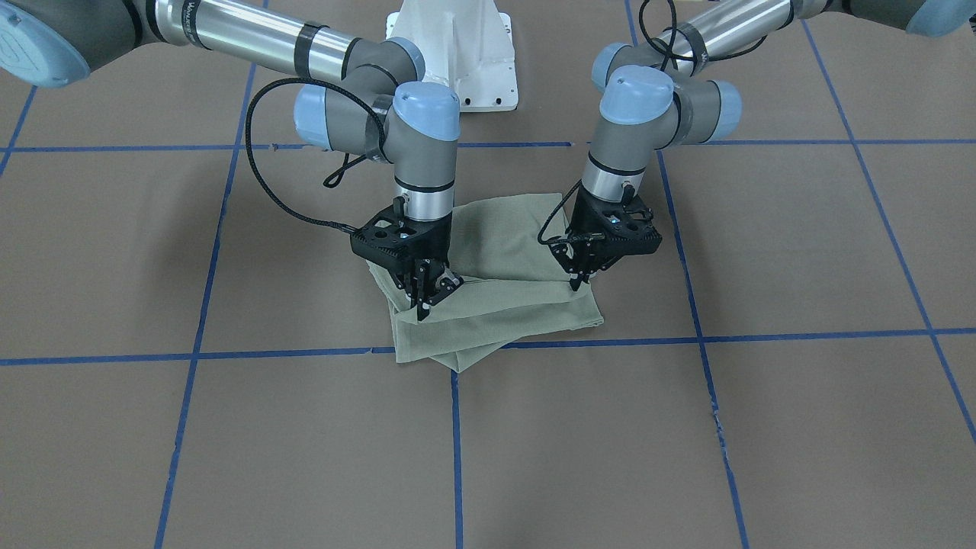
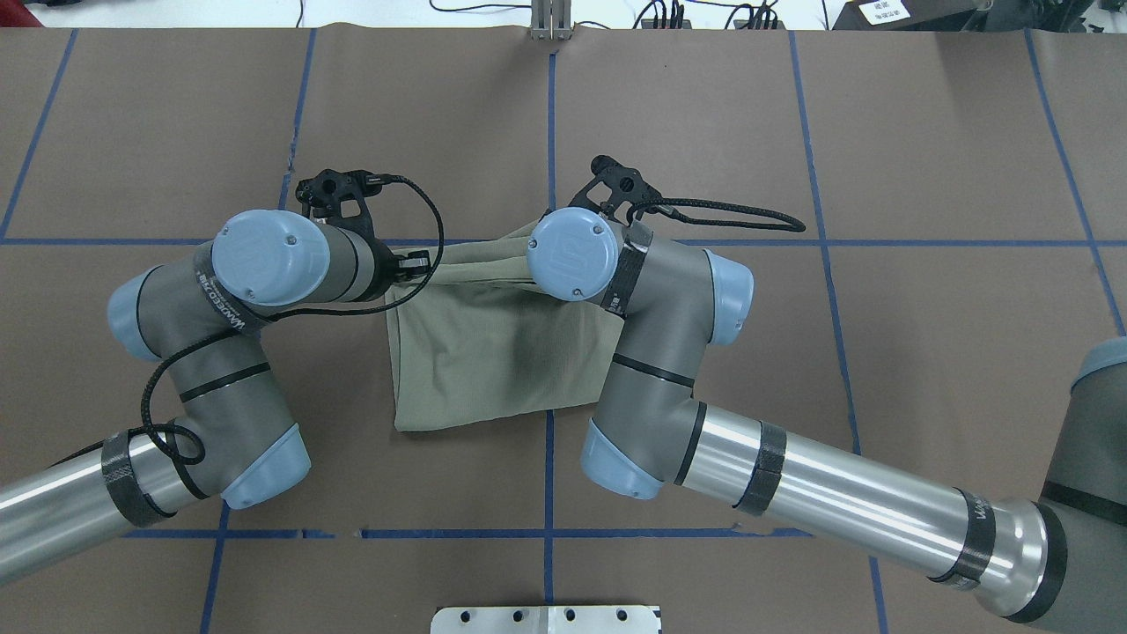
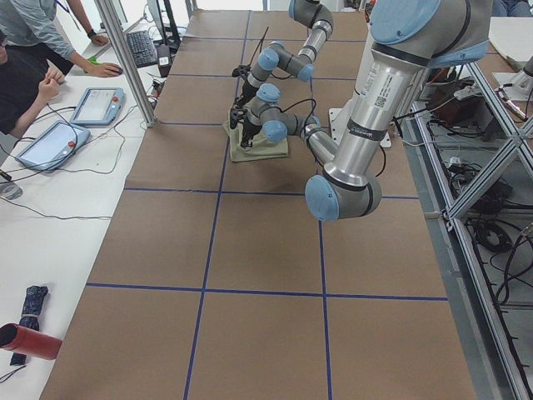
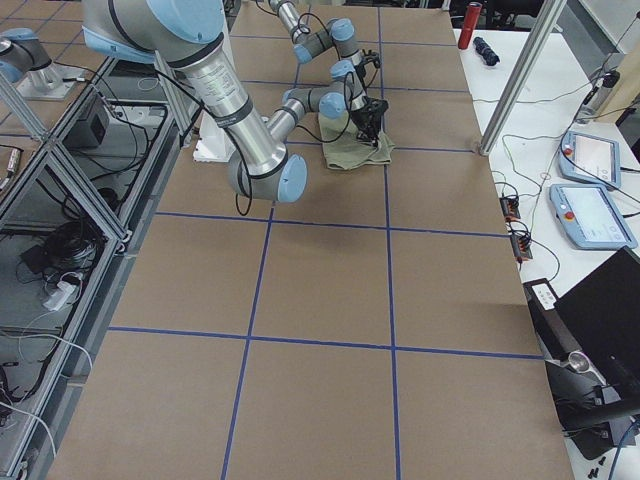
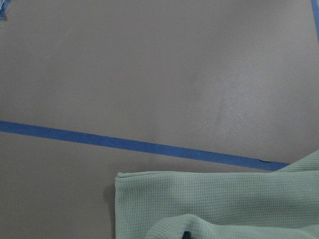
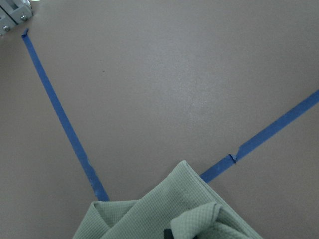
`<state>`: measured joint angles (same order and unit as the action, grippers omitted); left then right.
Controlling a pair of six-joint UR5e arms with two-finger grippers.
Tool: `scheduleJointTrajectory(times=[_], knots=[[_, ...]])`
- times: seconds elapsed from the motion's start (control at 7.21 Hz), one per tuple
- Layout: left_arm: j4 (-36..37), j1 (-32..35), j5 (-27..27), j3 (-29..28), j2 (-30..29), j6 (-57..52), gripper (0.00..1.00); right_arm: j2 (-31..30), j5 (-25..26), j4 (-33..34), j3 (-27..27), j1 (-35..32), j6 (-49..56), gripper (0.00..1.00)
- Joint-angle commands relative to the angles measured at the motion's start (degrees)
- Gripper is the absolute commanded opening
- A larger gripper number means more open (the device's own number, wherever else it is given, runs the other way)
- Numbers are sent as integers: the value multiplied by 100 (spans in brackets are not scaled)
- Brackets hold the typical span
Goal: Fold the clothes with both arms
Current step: 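Fold the held edge away from the robot over the shirt with both grippers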
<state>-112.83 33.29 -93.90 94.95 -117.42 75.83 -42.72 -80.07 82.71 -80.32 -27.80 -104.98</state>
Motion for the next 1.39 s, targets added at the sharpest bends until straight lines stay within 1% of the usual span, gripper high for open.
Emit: scheduleJointTrajectory(times=[0.0, 0.14, 0.28, 0.42, 0.55, 0.69, 0.83, 0.97, 1.11, 1.25], knots=[[-11, 150, -49, 33, 18, -732, 100, 18, -44, 35, 8, -93, 714, 100], [-28, 386, -371, 59, 26, -1136, 100, 36, -557, 35, -105, -224, 1247, 100], [-37, 528, -679, 103, 53, -1358, 100, -69, -876, 35, -402, -252, 1452, 100], [-72, 529, -682, 103, 53, -1351, 100, -157, -879, 35, -640, -113, 1593, 100], [-72, 529, -682, 103, 53, -1343, 100, -140, -740, 218, -651, 254, 1595, 100], [-72, 521, -682, 112, 53, -1316, 100, -131, -443, 272, -521, 432, 1612, 100], [-72, 521, -691, 112, 53, -1308, 100, -123, -396, 264, -345, 425, 1656, 100], [-72, 521, -691, 112, 62, -1307, 100, -79, -404, 255, -152, 225, 1970, 100], [-72, 521, -691, 112, 62, -1307, 100, -70, -404, 255, 102, 14, 2025, 100], [-72, 512, -691, 112, 62, -1307, 100, 130, -404, 237, 496, -241, 2121, 100]])
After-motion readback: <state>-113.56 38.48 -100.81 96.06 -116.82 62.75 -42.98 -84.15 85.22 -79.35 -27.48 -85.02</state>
